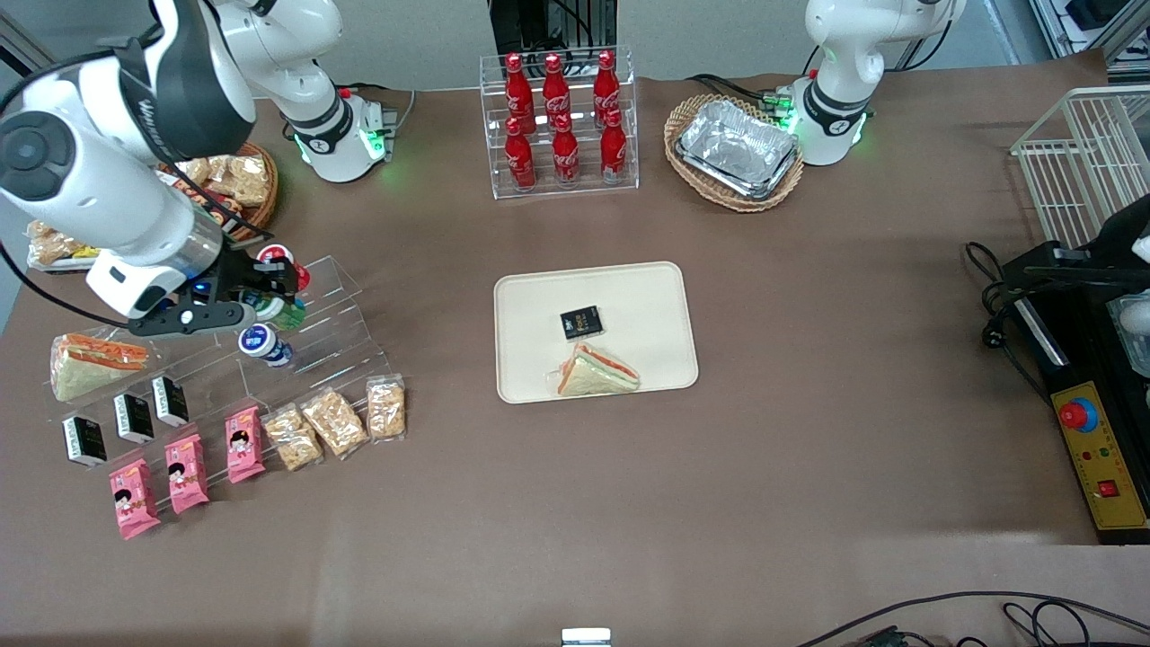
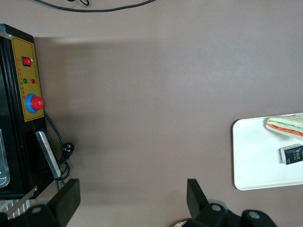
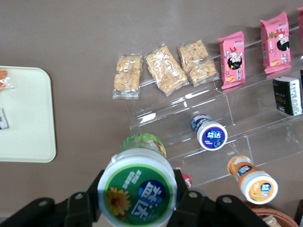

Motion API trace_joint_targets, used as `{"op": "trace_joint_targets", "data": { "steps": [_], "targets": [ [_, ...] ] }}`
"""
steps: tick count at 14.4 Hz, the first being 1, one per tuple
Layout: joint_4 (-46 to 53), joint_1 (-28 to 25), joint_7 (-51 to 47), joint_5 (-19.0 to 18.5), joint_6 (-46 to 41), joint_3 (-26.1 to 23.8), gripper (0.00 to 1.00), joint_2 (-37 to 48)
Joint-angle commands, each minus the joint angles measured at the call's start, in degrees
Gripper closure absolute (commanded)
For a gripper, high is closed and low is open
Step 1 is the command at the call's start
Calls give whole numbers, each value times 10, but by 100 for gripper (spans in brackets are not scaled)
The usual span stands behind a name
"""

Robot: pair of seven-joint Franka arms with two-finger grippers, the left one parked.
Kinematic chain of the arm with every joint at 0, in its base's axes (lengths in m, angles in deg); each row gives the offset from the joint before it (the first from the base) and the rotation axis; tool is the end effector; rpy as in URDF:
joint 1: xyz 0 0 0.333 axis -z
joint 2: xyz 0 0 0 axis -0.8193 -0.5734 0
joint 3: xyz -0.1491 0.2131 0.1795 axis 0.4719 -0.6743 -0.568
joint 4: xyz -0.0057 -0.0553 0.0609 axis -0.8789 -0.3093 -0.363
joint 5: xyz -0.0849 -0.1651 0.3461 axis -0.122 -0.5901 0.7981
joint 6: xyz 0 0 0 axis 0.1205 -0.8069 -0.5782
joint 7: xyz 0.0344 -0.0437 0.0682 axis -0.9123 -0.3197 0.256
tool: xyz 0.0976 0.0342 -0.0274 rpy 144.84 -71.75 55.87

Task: Place green gum on tray
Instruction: 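Lift the green gum bottle up off the rack, then carry the green gum bottle over the cream tray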

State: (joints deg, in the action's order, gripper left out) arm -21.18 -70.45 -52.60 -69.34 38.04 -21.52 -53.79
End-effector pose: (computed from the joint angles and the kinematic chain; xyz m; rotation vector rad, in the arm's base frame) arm 0.5345 0.1013 0.5298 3.1228 0.1551 -0.1448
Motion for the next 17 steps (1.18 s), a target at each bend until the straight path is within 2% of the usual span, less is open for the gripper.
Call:
{"op": "trace_joint_targets", "data": {
  "steps": [1,6,11,13,15,17],
  "targets": [
    [76,1,27,14,-50,4,57,-21],
    [92,-13,-28,60,-56,0,57,-21],
    [88,-79,-186,70,-55,-1,56,-25],
    [85,-106,-258,100,-45,0,56,-39],
    [67,-121,-311,127,-19,-1,56,-41],
    [15,-151,-351,126,44,0,55,-40]
  ]
}}
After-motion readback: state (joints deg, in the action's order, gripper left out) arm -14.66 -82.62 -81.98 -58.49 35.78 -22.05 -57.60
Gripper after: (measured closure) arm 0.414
